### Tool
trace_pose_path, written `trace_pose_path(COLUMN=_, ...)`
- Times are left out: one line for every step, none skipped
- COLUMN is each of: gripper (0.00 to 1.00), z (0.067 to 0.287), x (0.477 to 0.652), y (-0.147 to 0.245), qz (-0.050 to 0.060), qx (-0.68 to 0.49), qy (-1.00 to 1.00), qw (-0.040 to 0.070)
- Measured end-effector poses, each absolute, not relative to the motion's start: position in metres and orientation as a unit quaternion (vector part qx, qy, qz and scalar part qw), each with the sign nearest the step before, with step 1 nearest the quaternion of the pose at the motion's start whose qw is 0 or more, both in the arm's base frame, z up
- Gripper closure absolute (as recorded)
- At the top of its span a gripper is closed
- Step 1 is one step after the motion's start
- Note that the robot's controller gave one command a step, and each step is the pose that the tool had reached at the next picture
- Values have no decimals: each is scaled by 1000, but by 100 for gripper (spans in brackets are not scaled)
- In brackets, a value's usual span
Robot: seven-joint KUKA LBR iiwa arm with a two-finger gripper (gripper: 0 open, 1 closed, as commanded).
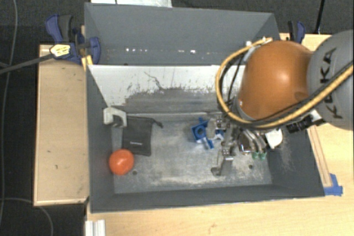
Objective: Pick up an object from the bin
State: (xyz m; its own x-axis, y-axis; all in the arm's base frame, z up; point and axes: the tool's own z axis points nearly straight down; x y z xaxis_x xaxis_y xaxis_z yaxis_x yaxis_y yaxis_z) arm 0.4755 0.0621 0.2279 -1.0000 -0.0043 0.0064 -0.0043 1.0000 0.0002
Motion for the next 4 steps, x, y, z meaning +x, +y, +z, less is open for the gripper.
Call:
trace_pose_path(gripper=0, z=232, x=477, y=62, qz=0, qx=1, qy=-1000, qw=-1)
trace_pose_path(gripper=0, z=195, x=510, y=49, qz=-1, qx=18, qy=-1000, qw=-5)
trace_pose_path(gripper=0, z=139, x=535, y=26, qz=0, qx=28, qy=-1000, qw=-4)
trace_pose_path(gripper=0, z=108, x=548, y=21, qz=0, qx=44, qy=-999, qw=-4)
